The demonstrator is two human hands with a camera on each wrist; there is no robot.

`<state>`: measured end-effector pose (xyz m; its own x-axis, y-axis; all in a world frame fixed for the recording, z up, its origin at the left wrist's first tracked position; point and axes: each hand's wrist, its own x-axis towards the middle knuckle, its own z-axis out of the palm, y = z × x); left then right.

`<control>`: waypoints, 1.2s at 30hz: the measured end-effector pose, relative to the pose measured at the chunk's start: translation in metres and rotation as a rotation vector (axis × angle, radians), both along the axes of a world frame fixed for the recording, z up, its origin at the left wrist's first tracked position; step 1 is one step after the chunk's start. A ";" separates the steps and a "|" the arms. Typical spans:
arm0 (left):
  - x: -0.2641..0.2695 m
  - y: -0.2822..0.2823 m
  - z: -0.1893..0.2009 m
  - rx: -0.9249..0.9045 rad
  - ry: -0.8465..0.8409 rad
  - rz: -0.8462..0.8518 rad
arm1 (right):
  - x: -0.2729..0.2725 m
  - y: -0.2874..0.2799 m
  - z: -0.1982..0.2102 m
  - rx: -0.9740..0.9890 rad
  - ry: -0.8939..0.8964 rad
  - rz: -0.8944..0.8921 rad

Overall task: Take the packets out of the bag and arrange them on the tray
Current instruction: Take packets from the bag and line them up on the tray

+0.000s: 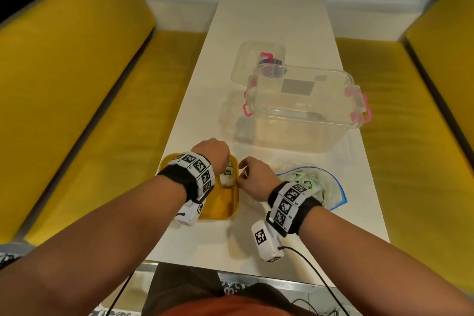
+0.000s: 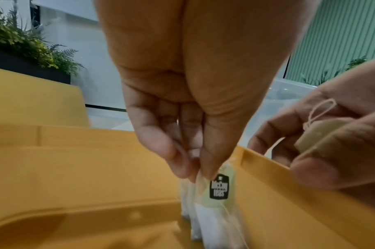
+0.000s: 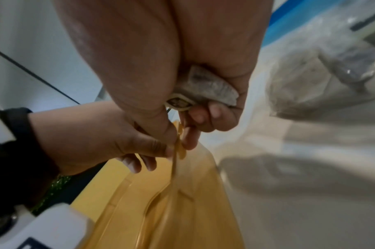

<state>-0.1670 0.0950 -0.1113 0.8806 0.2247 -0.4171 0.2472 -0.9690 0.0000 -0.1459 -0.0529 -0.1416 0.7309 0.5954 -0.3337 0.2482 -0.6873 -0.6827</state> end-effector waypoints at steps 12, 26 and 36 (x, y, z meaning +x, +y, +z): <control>-0.024 -0.002 0.037 -0.338 -0.296 0.092 | -0.005 -0.012 0.029 0.313 0.191 -0.019; -0.038 -0.028 0.080 -0.429 -0.470 0.040 | 0.003 -0.029 0.038 0.544 0.051 0.012; -0.057 -0.037 0.110 -0.400 -0.413 -0.060 | -0.005 -0.049 0.055 0.608 0.345 -0.051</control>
